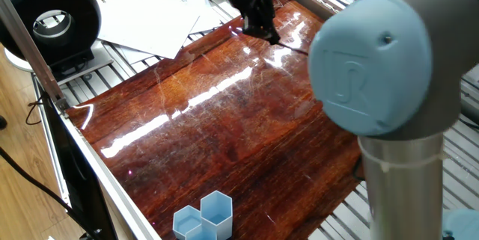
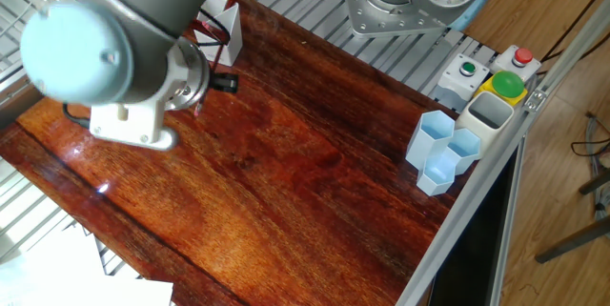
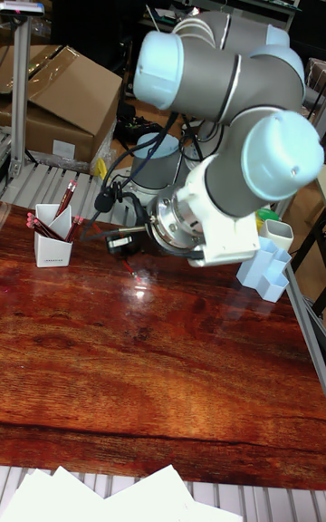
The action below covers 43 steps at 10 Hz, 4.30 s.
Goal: Put the pen into the pen holder
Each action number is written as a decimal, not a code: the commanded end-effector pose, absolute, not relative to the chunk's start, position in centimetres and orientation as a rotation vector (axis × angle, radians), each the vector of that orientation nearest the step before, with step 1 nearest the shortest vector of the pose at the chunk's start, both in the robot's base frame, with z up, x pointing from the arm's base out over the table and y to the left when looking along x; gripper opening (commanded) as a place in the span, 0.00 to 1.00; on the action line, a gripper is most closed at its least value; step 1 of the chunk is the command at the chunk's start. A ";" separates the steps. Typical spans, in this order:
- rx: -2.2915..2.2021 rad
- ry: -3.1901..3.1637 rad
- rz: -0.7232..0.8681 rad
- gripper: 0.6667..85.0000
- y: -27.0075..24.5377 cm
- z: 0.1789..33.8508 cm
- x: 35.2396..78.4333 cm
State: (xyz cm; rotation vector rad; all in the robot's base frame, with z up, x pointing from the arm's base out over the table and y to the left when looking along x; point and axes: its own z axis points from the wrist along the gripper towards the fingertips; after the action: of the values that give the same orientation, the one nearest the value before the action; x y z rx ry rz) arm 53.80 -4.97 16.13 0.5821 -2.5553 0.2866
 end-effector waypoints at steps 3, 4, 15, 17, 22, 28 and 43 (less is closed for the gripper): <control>0.518 -2.599 0.307 0.00 -5.8 19.0 52.8; 0.530 -2.566 0.259 0.00 -6.5 22.9 49.9; 0.777 -2.859 0.322 0.00 -14.7 22.7 48.9; 0.725 -2.813 0.330 0.00 -15.3 23.0 47.5; 0.517 -2.922 0.247 0.00 -13.2 22.4 48.0; 0.654 -3.117 0.107 0.00 -13.7 21.6 47.2; 0.557 -3.212 -0.018 0.00 -14.8 19.6 46.0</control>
State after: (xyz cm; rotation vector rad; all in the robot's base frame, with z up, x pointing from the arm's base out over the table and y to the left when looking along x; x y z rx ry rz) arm 46.85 -15.58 19.42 0.5776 -3.1771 0.1050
